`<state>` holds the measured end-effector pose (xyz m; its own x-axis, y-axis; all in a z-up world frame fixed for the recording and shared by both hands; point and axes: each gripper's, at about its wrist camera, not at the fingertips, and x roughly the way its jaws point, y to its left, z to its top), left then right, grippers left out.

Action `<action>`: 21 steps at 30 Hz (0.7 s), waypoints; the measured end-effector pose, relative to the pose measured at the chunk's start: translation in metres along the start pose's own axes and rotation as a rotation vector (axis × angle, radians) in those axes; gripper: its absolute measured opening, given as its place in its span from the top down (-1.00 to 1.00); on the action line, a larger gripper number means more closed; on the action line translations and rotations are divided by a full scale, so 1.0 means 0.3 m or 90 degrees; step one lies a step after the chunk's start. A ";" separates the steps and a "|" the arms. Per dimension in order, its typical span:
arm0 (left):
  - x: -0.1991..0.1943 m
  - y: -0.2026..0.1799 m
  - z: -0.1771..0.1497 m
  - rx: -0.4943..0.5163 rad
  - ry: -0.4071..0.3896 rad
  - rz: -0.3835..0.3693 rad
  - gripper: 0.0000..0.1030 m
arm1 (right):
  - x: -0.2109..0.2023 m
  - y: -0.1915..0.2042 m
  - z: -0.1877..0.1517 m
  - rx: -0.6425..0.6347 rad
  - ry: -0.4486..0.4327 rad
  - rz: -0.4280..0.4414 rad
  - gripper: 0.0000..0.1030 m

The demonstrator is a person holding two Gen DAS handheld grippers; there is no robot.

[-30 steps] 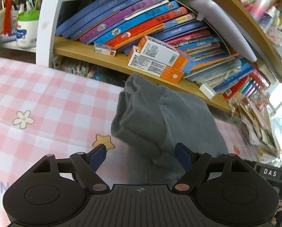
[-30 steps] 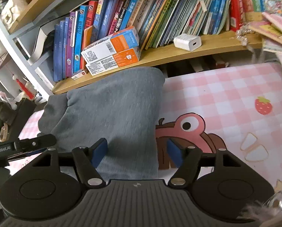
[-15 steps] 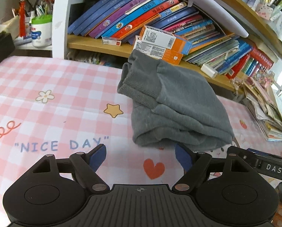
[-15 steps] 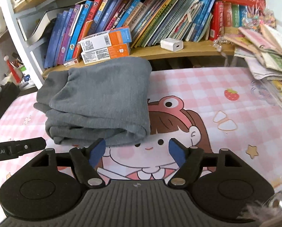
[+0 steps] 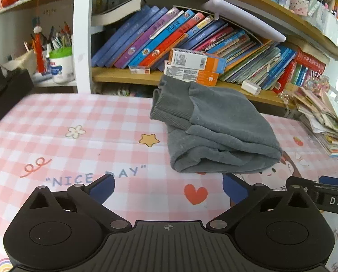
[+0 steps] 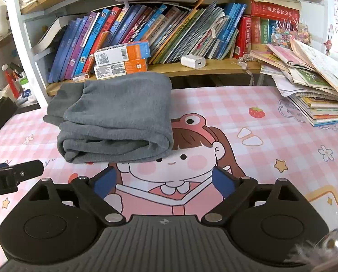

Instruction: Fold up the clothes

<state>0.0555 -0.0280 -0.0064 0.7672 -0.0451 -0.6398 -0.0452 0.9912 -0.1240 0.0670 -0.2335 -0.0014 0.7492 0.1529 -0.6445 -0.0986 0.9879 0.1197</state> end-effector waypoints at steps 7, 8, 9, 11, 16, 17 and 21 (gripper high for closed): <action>-0.016 0.003 -0.010 -0.006 -0.001 0.020 -1.00 | -0.018 0.020 -0.006 -0.013 -0.006 -0.005 -0.81; -0.019 0.002 -0.012 -0.006 -0.003 0.020 -1.00 | -0.020 0.021 -0.006 -0.013 -0.006 -0.006 -0.81; -0.022 0.002 -0.015 -0.006 -0.004 0.020 -1.00 | -0.020 0.021 -0.006 -0.013 -0.007 -0.007 -0.81; -0.027 0.001 -0.019 -0.006 -0.007 0.020 -1.00 | -0.022 0.022 -0.006 -0.013 -0.007 -0.009 -0.82; -0.037 -0.001 -0.025 -0.002 -0.012 0.023 -1.00 | -0.025 0.026 -0.006 -0.016 -0.007 -0.013 -0.82; -0.038 -0.001 -0.024 -0.002 -0.012 0.024 -1.00 | -0.026 0.027 -0.006 -0.017 -0.007 -0.013 -0.82; -0.040 0.000 -0.021 0.000 -0.015 0.024 -1.00 | -0.027 0.027 -0.007 -0.018 -0.006 -0.014 -0.82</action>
<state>0.0421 -0.0282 -0.0035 0.7794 -0.0045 -0.6266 -0.0748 0.9921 -0.1003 0.0588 -0.2266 0.0031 0.7579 0.1310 -0.6391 -0.0999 0.9914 0.0847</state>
